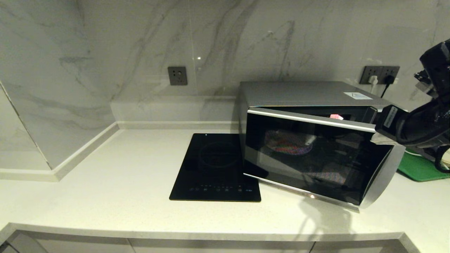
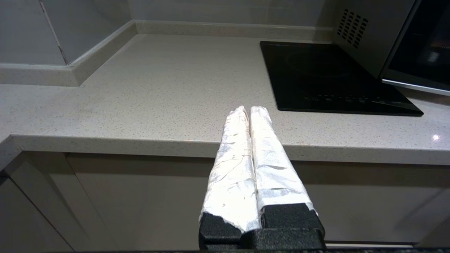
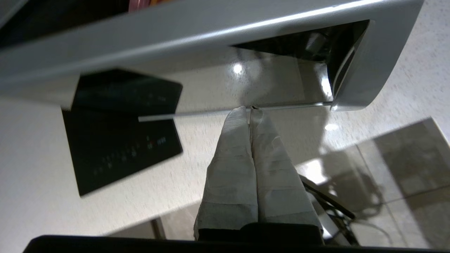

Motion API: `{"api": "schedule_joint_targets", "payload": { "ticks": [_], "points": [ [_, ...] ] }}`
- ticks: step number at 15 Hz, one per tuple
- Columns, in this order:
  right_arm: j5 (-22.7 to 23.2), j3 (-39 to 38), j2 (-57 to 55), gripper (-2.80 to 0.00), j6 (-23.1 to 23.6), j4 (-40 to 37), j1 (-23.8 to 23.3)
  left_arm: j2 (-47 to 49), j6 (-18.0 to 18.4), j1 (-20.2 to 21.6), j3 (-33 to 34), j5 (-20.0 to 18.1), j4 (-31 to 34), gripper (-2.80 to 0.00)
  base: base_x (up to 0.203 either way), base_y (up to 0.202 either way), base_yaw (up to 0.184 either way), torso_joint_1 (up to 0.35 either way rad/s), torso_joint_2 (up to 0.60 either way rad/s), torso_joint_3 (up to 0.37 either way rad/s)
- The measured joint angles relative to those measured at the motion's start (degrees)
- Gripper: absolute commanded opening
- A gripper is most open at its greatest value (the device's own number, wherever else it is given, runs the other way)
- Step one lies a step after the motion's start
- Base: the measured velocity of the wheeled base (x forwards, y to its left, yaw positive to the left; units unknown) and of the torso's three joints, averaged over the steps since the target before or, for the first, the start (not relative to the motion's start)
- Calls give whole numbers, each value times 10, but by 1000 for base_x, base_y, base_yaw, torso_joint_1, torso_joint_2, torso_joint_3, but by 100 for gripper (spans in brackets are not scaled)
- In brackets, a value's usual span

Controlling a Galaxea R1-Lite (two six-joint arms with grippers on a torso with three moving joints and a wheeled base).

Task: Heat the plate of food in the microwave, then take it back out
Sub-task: Close the microwave oven

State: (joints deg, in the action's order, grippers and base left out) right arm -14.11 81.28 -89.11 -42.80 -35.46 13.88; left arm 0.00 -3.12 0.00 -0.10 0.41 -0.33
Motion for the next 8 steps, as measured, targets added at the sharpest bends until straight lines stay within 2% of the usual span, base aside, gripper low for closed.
{"api": "schedule_joint_targets", "payload": {
  "ticks": [3,8],
  "points": [
    [19,-1,-44,-280,0,49,-38,0,0,0,0,0,0,-280,0,0,0,0,0,0],
    [22,2,-109,-280,-4,146,-61,0,0,0,0,0,0,-280,0,0,0,0,0,0]
  ]
}}
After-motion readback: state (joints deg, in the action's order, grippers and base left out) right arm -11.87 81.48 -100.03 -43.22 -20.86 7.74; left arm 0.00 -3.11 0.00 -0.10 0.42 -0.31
